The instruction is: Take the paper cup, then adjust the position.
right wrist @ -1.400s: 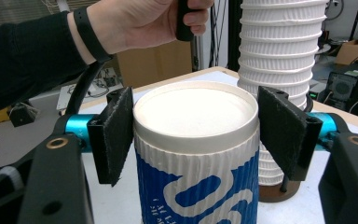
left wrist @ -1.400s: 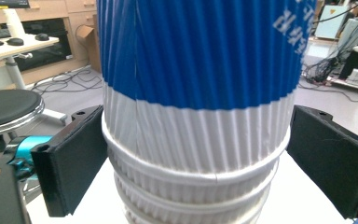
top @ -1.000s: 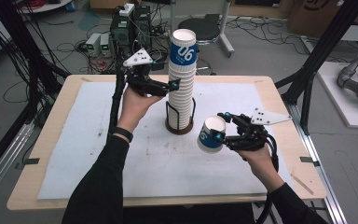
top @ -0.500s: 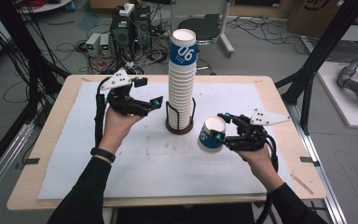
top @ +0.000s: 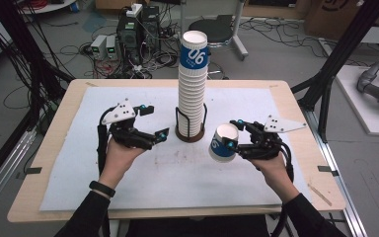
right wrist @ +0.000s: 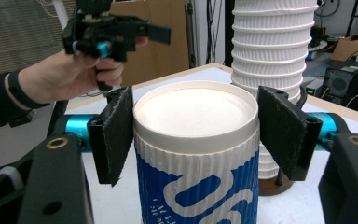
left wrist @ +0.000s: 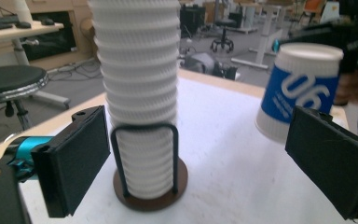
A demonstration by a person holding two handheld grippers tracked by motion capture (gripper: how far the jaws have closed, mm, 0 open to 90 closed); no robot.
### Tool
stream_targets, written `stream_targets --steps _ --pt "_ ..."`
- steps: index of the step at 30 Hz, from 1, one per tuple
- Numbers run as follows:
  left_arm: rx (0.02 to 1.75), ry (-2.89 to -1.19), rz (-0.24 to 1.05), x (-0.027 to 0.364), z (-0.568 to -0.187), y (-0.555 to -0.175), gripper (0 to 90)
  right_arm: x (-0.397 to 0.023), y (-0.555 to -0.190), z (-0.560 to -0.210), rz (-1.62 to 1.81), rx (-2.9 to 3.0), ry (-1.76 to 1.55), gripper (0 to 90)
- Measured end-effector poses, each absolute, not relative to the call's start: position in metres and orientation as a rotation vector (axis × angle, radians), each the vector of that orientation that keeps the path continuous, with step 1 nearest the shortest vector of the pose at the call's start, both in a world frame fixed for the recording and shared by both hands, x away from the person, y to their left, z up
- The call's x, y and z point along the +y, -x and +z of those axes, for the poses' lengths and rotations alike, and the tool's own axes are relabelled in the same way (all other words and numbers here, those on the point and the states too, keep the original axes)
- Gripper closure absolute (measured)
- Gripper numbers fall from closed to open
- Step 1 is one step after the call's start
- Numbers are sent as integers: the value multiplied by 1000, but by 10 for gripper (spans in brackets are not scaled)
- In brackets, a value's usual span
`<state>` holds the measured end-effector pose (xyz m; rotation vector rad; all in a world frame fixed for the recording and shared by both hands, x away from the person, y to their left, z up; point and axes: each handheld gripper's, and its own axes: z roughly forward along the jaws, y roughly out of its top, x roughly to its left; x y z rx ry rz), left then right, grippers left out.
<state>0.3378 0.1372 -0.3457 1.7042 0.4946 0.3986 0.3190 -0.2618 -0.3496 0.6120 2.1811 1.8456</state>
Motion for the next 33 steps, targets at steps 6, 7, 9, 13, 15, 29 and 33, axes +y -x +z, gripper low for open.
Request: stream_targets --steps 6,7,9,13,15,29,33 --pt "489 -1703 380 139 -365 -320 63 -264 -317 -354 1839 2184 -632 311" --pt "487 -1713 375 139 -367 -319 63 -264 -317 -354 1838 2185 -631 311" --pt "490 -1717 366 139 -370 -316 63 -264 -317 -354 1838 2183 -632 311" --pt "474 -1727 371 137 -373 -312 63 -263 -315 -353 1837 2183 -627 311" --pt "467 -1723 354 134 -374 -313 64 -262 -315 -353 1839 2187 -627 311" --pt "401 -1755 261 110 -384 -312 63 -256 -316 -352 1878 2201 -592 311" --pt "386 -1758 201 101 -386 -311 64 -252 -316 -352 1896 2216 -569 311"
